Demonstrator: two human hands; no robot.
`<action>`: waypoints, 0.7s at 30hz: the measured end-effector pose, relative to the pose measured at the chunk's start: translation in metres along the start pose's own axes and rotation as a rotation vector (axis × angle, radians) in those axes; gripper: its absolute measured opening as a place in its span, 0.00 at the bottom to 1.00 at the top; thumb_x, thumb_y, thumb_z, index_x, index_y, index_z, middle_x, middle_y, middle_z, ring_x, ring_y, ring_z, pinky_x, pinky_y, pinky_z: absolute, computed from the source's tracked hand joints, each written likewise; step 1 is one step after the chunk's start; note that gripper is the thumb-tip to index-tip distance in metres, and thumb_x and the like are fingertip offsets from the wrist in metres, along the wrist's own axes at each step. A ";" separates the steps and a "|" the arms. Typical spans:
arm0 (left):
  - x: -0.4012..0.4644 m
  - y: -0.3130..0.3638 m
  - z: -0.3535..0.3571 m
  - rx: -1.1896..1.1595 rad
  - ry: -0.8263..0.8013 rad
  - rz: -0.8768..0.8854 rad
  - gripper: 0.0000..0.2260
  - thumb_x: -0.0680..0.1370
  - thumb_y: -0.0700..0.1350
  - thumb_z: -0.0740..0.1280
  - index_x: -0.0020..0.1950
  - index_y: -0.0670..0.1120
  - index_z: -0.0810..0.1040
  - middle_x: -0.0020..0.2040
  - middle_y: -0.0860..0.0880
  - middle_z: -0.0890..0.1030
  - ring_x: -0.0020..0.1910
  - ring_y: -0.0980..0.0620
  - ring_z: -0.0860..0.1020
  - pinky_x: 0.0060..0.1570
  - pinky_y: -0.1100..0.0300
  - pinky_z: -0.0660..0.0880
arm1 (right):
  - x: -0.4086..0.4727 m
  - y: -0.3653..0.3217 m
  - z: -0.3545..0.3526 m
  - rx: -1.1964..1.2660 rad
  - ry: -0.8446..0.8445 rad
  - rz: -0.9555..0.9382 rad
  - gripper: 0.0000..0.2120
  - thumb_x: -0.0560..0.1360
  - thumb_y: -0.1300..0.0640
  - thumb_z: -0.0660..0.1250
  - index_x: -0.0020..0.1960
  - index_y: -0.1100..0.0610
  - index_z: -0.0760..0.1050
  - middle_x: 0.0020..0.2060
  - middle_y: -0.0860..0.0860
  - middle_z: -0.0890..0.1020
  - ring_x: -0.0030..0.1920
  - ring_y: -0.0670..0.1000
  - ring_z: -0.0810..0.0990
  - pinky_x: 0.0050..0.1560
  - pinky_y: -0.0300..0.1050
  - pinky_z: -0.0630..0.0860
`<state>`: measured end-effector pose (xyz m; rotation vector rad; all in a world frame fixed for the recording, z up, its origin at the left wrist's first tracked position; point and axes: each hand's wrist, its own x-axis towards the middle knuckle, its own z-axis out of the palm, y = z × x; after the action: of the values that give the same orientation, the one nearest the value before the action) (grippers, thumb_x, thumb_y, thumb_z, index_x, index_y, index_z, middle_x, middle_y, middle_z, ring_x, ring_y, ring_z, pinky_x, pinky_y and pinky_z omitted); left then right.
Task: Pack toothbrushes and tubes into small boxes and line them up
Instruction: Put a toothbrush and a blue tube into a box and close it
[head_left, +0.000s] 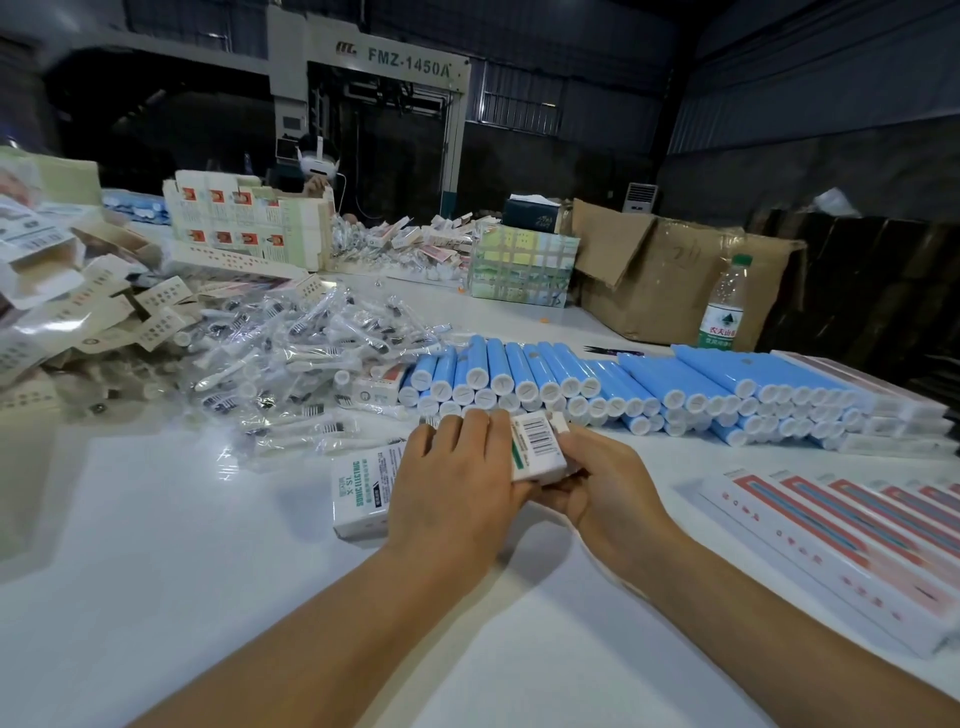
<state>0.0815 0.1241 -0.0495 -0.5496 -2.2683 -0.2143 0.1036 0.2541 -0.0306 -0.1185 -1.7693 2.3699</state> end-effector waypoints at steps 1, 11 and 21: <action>0.000 0.000 0.000 -0.002 0.000 0.001 0.29 0.61 0.57 0.78 0.53 0.39 0.81 0.42 0.43 0.81 0.39 0.44 0.80 0.38 0.52 0.77 | 0.000 0.000 -0.001 -0.006 -0.003 -0.001 0.12 0.78 0.67 0.56 0.52 0.66 0.78 0.43 0.61 0.85 0.42 0.55 0.85 0.36 0.46 0.81; -0.002 0.001 0.004 0.078 -0.024 0.048 0.29 0.60 0.55 0.81 0.54 0.40 0.81 0.42 0.44 0.81 0.39 0.45 0.79 0.38 0.53 0.75 | 0.002 0.011 0.001 -0.114 0.042 0.001 0.16 0.79 0.61 0.55 0.51 0.59 0.81 0.43 0.57 0.85 0.42 0.52 0.85 0.39 0.47 0.81; 0.003 -0.003 -0.001 0.045 -0.113 -0.039 0.30 0.72 0.62 0.68 0.65 0.42 0.74 0.53 0.46 0.78 0.51 0.45 0.77 0.49 0.52 0.71 | -0.004 0.007 -0.001 -0.477 0.147 -0.254 0.12 0.75 0.63 0.66 0.45 0.47 0.80 0.44 0.45 0.84 0.40 0.37 0.80 0.35 0.30 0.74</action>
<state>0.0794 0.1223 -0.0462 -0.5062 -2.3891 -0.1548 0.1070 0.2522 -0.0376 -0.1180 -2.0961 1.6912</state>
